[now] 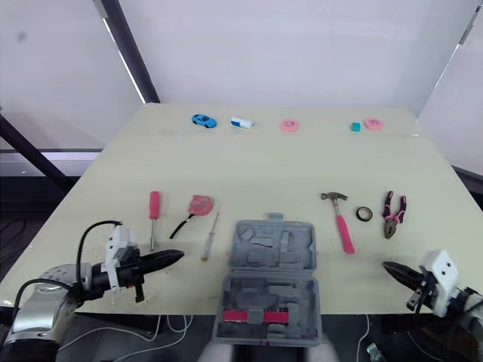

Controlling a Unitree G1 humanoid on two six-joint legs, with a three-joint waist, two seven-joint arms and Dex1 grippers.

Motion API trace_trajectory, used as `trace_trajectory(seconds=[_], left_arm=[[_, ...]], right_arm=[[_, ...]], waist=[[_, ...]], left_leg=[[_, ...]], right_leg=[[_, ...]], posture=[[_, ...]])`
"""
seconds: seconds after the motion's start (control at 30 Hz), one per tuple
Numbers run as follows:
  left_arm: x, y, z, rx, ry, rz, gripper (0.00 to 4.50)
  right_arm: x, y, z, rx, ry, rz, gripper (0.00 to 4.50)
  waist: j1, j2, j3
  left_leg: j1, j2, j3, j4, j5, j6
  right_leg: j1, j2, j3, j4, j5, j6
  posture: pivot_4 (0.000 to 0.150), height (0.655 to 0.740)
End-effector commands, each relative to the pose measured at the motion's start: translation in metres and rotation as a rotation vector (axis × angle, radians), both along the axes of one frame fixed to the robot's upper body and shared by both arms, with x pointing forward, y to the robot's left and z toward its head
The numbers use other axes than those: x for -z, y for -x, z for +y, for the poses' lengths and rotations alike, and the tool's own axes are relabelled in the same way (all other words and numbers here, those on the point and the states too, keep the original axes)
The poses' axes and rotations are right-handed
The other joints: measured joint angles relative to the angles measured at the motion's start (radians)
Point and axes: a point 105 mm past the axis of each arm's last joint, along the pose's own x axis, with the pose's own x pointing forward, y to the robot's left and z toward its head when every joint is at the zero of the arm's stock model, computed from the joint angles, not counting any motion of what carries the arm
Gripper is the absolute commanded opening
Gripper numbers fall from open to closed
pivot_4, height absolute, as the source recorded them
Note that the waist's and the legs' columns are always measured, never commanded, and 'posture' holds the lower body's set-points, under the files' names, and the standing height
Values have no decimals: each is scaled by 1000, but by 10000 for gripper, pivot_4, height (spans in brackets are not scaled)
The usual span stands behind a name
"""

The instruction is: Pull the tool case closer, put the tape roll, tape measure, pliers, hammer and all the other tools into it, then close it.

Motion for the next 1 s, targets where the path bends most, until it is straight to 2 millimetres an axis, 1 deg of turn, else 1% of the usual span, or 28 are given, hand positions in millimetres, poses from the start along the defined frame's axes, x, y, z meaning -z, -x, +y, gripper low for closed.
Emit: trace_trajectory(seconds=[0.03, 0.1, 0.13, 0.2, 0.23, 0.27, 0.37, 0.43, 0.57, 0.7, 0.83, 0.9, 0.93, 1.0], left_arm=[[-14, 7, 28, -130, 9, -59, 2877], [-9, 18, 46, -209, -2, -44, 8455], [-9, 21, 54, -245, -3, -43, 13015], [-9, 29, 66, -297, -2, -44, 22561], [-9, 32, 71, -316, -5, -43, 27986], [-8, 35, 75, -332, -7, -39, 31632], [-7, 44, 84, -369, -8, -32, 44934], [-7, 46, 88, -385, -10, -33, 45000], [-7, 45, 89, -394, -5, -35, 45000], [-7, 42, 83, -378, 7, -37, 45000], [-9, 38, 79, -352, 2, -41, 45000], [-14, 35, 71, -302, -5, -48, 45000], [-16, 35, 66, -264, -6, -42, 45000], [-17, 34, 60, -228, -6, -31, 45000]], right_arm=[[-22, 11, -21, 49, -29, -87, 0], [-29, 16, -35, 99, -48, -116, 5045], [-32, 18, -41, 126, -58, -131, 7590], [-37, 22, -52, 170, -67, -152, 17055], [-38, 24, -58, 190, -60, -157, 22589], [-39, 26, -63, 204, -56, -160, 26069], [-41, 33, -78, 263, -62, -167, 41250], [-42, 36, -86, 296, -66, -164, 43952], [-38, 39, -89, 298, -58, -143, 43952], [-37, 37, -88, 282, -61, -134, 43952], [-37, 31, -82, 250, -50, -123, 43952], [-34, 28, -73, 208, -26, -90, 43952], [-34, 26, -67, 182, -33, -74, 43952], [-35, 25, -61, 159, -47, -59, 43952]], waist=[[-3, 0, 0], [-5, 0, 0], [-6, 0, 0], [-4, 0, 0], [-3, 0, 0], [-3, -1, 0], [0, -1, 0], [2, -1, 0], [0, -1, -1], [-1, -1, -1], [-2, -1, -1], [-2, -1, -1], [-1, -1, -1], [-1, -1, -1]], left_leg=[[1, 0, 0, 0, 0, 0], [2, 1, 1, -1, 0, 0], [2, 1, 1, -1, 0, 0], [3, 1, 2, -2, 0, 0], [3, 1, 2, -1, 0, 0], [3, 2, 1, -1, 0, 0], [3, 5, 2, -1, 0, 0], [3, 5, 2, -1, 0, 0], [3, 5, 2, -1, 0, 0], [3, 6, 2, -1, 0, 0], [3, 6, 3, -1, 0, 0], [3, 6, 3, -1, 0, 0], [3, 6, 3, -1, 0, 0], [3, 6, 3, -1, 0, 0]], right_leg=[[0, 0, 0, 0, 0, 0], [0, 0, 2, 0, 0, 0], [0, 0, 2, 0, 0, 0], [0, 0, 2, 0, 0, 0], [0, 0, 2, 0, 0, 0], [0, 0, 2, 0, -1, 0], [0, -1, 2, -1, -2, 2], [0, -1, 2, -1, -1, 1], [0, -1, 2, -1, -1, 0], [0, -1, 2, -1, -1, 0], [0, -1, 3, -1, 0, 0], [0, -1, 3, -1, -1, 0], [0, -1, 3, -1, -1, 0], [0, -1, 3, -1, 0, 0]], posture=[[1500, 7400], [1500, 7400], [1500, 7400], [1500, 7400], [1500, 7400], [1500, 7400], [1500, 7400], [1500, 7400], [1500, 7400], [1500, 7400], [1500, 7400], [1500, 7400], [1500, 7400], [1500, 7400]])
